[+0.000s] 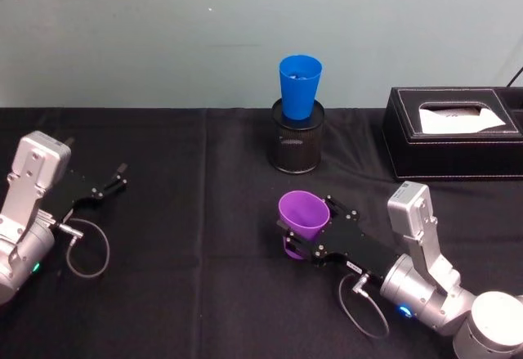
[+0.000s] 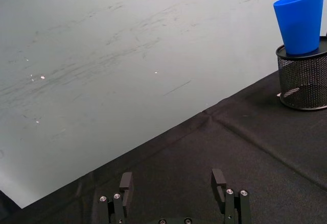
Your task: Pick up one cup with a gripper and tap it against the other cup.
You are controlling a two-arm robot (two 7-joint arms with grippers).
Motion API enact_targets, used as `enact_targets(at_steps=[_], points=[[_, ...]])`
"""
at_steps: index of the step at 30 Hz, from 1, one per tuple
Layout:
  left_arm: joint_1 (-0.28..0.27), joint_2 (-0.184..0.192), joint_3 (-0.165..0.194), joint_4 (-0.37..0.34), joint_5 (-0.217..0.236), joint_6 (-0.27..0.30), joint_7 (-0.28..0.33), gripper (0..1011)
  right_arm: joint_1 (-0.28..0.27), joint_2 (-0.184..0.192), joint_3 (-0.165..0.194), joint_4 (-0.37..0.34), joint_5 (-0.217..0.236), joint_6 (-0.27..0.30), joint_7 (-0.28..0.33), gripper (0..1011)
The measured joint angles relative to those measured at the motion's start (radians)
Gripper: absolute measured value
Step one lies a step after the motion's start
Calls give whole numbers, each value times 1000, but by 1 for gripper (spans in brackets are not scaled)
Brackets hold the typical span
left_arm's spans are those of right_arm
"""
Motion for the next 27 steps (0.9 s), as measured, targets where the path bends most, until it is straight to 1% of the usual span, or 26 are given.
enact_targets(at_steps=[7, 15, 18, 19, 20, 21, 22, 24, 27], points=[[0, 0, 0, 0, 0, 0, 0, 1000, -4, -12, 9, 13, 6, -11, 2, 731], [0, 0, 0, 0, 0, 0, 0, 1000, -4, -12, 10, 14, 8, -12, 3, 731], [0, 0, 0, 0, 0, 0, 0, 1000, -4, -12, 9, 14, 8, -12, 3, 772], [0, 0, 0, 0, 0, 0, 0, 1000, -4, -12, 9, 14, 8, -12, 3, 820], [0, 0, 0, 0, 0, 0, 0, 1000, -4, -12, 9, 14, 8, -12, 3, 836], [0, 0, 0, 0, 0, 0, 0, 1000, -4, -12, 9, 14, 8, -12, 3, 873], [0, 0, 0, 0, 0, 0, 0, 1000, -4, -12, 9, 13, 8, -12, 3, 883], [0, 0, 0, 0, 0, 0, 0, 1000, -4, -12, 9, 13, 8, -12, 3, 952], [0, 0, 0, 0, 0, 0, 0, 1000, -4, -11, 8, 13, 8, -12, 3, 1002]])
